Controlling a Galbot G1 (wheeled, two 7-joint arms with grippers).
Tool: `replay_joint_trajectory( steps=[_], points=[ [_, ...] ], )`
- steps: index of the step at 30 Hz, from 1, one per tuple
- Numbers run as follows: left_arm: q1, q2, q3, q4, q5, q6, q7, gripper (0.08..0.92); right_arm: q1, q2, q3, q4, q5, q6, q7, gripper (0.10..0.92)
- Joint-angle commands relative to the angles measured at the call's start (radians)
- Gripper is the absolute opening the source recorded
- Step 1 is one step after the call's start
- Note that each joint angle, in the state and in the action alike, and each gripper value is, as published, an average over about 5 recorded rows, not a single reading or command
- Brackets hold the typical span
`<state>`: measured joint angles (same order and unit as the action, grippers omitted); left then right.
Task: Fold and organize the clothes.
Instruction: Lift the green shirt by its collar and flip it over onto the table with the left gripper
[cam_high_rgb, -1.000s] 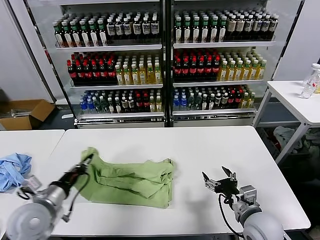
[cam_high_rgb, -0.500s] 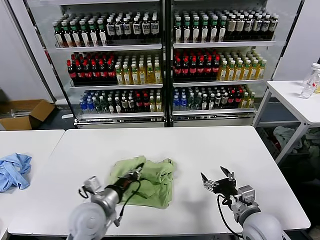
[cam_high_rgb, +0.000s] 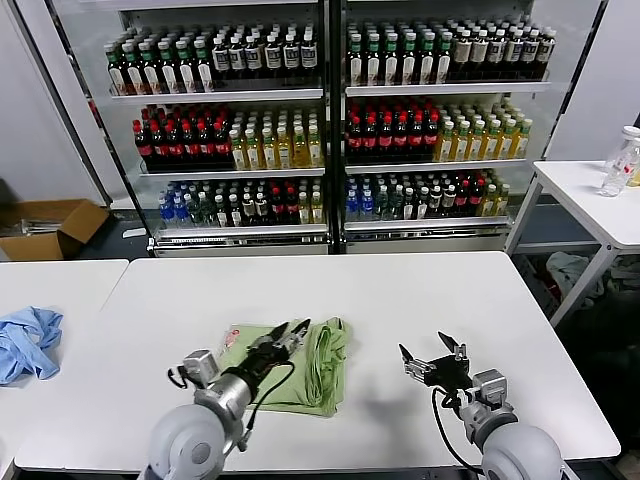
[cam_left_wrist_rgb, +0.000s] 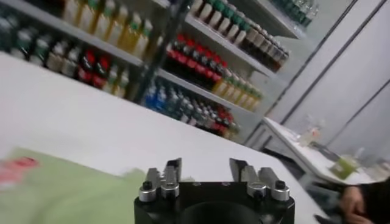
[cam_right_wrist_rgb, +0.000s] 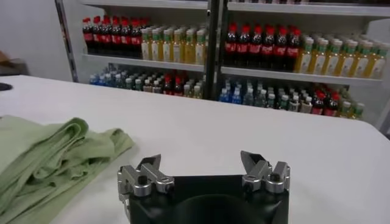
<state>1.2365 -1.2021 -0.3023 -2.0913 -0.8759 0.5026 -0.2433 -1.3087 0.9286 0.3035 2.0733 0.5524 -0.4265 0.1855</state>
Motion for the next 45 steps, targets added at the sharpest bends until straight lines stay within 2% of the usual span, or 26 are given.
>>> replay_joint_trajectory(
  steps=[1,8,15,20,24,33,45],
  points=[
    [0.143,0.109,-0.223,0.097,0.367,-0.058,0.075,0.634,0.003,0.013,-0.007,0.000,-0.030,-0.009,-0.025,0.823],
    [0.130,0.104,-0.160,0.223,0.387,-0.024,0.089,0.805,0.003,0.012,-0.007,0.016,-0.051,-0.025,-0.044,0.823],
    [0.082,0.092,-0.091,0.256,0.281,0.050,0.130,0.822,0.004,0.025,-0.007,0.023,-0.057,-0.029,-0.039,0.823],
    [0.076,0.095,-0.079,0.236,0.190,0.069,0.171,0.811,0.000,0.023,-0.001,0.030,-0.058,-0.029,-0.037,0.823],
    [0.070,0.090,-0.099,0.248,0.086,0.074,0.193,0.723,-0.009,0.023,0.006,0.038,-0.058,-0.029,-0.036,0.823],
    [0.072,0.065,-0.186,0.265,-0.265,0.075,0.182,0.463,-0.030,0.017,0.020,0.049,-0.056,-0.026,-0.031,0.823],
    [0.069,0.017,-0.312,0.265,-0.511,0.074,0.159,0.129,-0.048,0.003,0.043,0.068,-0.054,-0.028,-0.017,0.823]
  ],
)
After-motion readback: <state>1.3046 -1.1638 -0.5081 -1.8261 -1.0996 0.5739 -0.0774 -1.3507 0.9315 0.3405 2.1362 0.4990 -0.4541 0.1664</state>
